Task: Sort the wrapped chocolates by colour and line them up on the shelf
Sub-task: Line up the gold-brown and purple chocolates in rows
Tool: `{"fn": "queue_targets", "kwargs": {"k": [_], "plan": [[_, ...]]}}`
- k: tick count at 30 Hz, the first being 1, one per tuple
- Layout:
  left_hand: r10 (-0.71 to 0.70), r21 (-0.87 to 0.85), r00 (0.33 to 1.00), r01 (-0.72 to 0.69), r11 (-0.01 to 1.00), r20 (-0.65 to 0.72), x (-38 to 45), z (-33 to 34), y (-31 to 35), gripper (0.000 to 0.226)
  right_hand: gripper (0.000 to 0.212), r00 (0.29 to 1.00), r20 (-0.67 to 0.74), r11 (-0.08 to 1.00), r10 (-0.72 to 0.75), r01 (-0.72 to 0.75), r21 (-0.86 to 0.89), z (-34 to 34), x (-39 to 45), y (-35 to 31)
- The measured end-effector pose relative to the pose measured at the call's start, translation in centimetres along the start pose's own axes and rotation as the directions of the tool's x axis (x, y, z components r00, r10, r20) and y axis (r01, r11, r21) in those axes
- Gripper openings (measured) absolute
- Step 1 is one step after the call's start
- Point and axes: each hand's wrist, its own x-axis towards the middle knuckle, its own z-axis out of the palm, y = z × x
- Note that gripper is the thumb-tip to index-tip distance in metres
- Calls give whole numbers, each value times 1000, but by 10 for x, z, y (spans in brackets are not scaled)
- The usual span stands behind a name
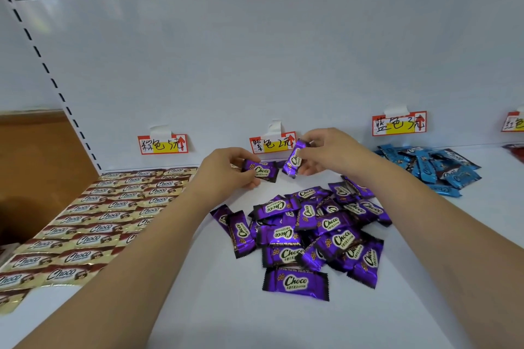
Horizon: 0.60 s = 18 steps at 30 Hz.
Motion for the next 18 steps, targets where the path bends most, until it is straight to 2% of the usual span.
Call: {"fn": "queue_targets", "kwargs": {"k": [3, 5, 6, 8, 9, 11, 14, 18], "plan": [[58, 198, 998, -59, 978, 9, 0, -1, 0, 31, 11, 996, -38, 992, 85, -81, 95, -2, 2, 1], [102, 306, 995, -103, 946, 20, -1, 0, 1, 32, 10, 991, -43, 989, 123, -119, 87, -3, 3, 3], [127, 355, 991, -129, 926, 30, -1, 0, 1, 31, 8, 992, -50, 993, 117, -115, 34, -3, 4, 4], [157, 411, 986, -169, 896, 63, -1, 3, 1, 30, 12, 996, -86, 965, 34, -55, -257, -4, 5, 9], [162, 432, 984, -179, 884, 76, 0, 4, 0, 31, 15, 996, -85, 911, -17, -20, -413, -4, 5, 11], [192, 471, 977, -211, 856, 90, 3, 6, -3, 32, 18, 995, -57, 808, -76, 28, -589, -3, 6, 14], [249, 524, 964, -258, 812, 89, 7, 7, -5, 35, 19, 990, 2, 732, -140, 105, -673, -2, 5, 14], [217, 593, 973, -222, 774, 81, 7, -6, -9, 42, 18, 970, 154, 699, -190, 244, -673, 1, 1, 11]]}}
